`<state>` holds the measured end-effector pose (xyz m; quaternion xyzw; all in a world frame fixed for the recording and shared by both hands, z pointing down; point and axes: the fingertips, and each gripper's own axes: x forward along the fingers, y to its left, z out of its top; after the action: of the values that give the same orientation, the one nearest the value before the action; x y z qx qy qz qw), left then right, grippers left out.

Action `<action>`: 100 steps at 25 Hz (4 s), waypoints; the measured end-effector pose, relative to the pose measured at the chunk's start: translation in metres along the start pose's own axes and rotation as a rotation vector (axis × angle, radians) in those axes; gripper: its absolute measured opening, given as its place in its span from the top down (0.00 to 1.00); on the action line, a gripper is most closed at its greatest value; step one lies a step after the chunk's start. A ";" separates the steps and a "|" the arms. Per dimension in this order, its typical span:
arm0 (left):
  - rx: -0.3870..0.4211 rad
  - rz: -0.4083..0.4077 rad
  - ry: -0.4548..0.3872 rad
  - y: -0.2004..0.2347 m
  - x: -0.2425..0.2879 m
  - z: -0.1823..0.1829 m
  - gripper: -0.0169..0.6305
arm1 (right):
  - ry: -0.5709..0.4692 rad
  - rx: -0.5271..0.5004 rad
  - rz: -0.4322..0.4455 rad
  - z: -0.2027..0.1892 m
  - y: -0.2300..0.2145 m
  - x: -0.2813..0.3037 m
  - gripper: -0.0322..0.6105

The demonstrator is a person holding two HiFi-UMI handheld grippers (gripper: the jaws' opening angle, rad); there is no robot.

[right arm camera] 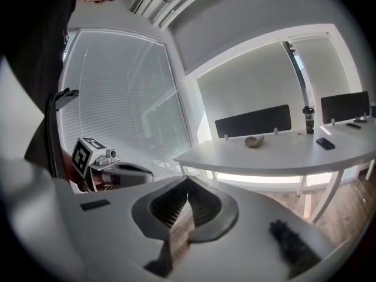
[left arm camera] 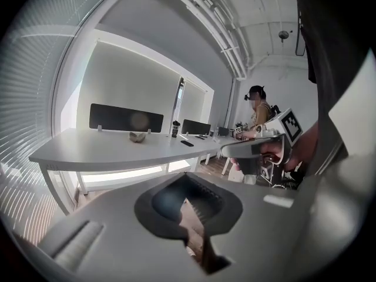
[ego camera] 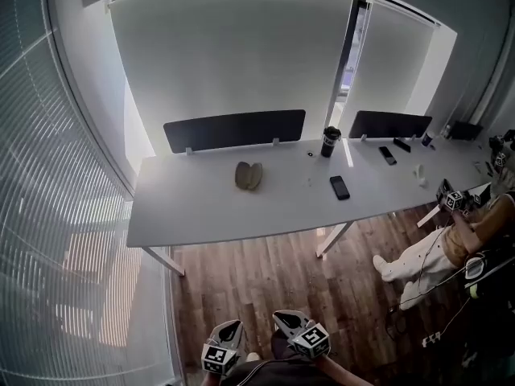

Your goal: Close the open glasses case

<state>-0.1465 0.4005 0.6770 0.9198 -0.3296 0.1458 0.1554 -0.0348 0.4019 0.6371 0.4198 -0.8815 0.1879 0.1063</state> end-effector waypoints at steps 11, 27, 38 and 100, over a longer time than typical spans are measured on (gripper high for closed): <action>0.071 -0.017 0.008 -0.016 0.124 0.060 0.96 | -0.020 -0.034 -0.051 0.040 -0.152 -0.021 0.94; -0.003 0.092 0.028 0.005 0.170 0.107 0.96 | -0.026 -0.026 -0.048 0.061 -0.234 -0.023 0.94; 0.046 0.031 0.030 0.021 0.218 0.100 0.96 | -0.032 -0.044 -0.110 0.056 -0.271 0.003 0.94; -0.095 0.009 0.019 0.282 0.325 0.189 0.96 | 0.071 -0.059 -0.039 0.197 -0.338 0.249 0.94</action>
<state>-0.0579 -0.0612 0.6794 0.9084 -0.3390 0.1395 0.2012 0.0673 -0.0505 0.6259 0.4267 -0.8740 0.1743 0.1538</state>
